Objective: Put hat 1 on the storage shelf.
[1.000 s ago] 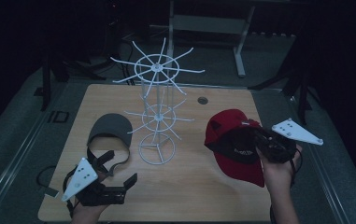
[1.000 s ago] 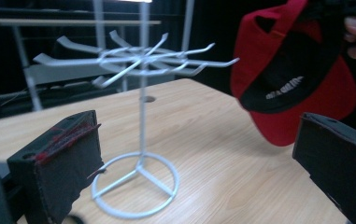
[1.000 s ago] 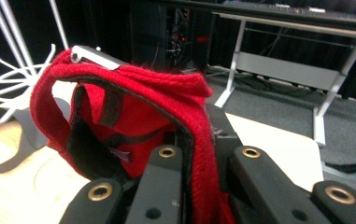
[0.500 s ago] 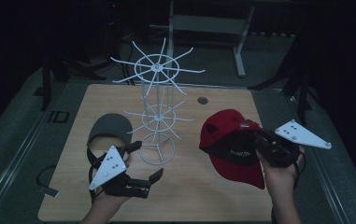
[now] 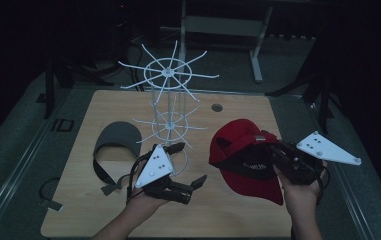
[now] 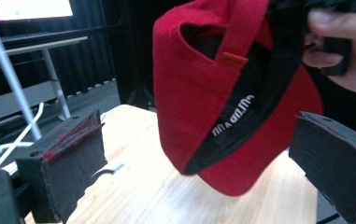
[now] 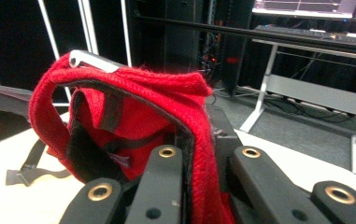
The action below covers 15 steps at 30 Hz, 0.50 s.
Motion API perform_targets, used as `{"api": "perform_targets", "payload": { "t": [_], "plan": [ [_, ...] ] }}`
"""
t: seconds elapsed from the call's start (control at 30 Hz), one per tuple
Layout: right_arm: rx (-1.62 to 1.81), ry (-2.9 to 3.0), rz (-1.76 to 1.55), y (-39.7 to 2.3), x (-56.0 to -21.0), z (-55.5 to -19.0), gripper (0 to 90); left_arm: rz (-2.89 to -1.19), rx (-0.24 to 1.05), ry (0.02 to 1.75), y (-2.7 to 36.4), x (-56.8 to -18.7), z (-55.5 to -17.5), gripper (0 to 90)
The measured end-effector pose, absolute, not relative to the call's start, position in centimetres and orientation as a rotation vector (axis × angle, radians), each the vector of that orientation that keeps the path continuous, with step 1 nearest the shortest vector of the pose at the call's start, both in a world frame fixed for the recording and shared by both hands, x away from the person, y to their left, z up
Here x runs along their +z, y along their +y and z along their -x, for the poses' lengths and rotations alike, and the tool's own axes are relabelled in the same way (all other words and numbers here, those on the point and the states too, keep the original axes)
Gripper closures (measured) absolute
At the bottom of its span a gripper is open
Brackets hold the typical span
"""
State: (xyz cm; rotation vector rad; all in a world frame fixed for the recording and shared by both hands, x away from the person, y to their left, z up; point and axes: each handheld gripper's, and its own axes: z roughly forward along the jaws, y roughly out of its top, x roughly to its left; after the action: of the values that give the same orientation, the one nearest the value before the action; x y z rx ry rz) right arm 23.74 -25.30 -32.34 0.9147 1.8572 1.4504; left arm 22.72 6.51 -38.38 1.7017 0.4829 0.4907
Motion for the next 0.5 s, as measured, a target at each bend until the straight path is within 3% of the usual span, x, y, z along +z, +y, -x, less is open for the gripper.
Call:
{"api": "perform_targets", "payload": {
  "t": [0.5],
  "plan": [
    [1.513,1.871,-0.838,-24.8,-31.5,-22.1,85.9,-1.76,0.492,0.442,3.1,-37.2,-25.2,3.9]
  ]
}}
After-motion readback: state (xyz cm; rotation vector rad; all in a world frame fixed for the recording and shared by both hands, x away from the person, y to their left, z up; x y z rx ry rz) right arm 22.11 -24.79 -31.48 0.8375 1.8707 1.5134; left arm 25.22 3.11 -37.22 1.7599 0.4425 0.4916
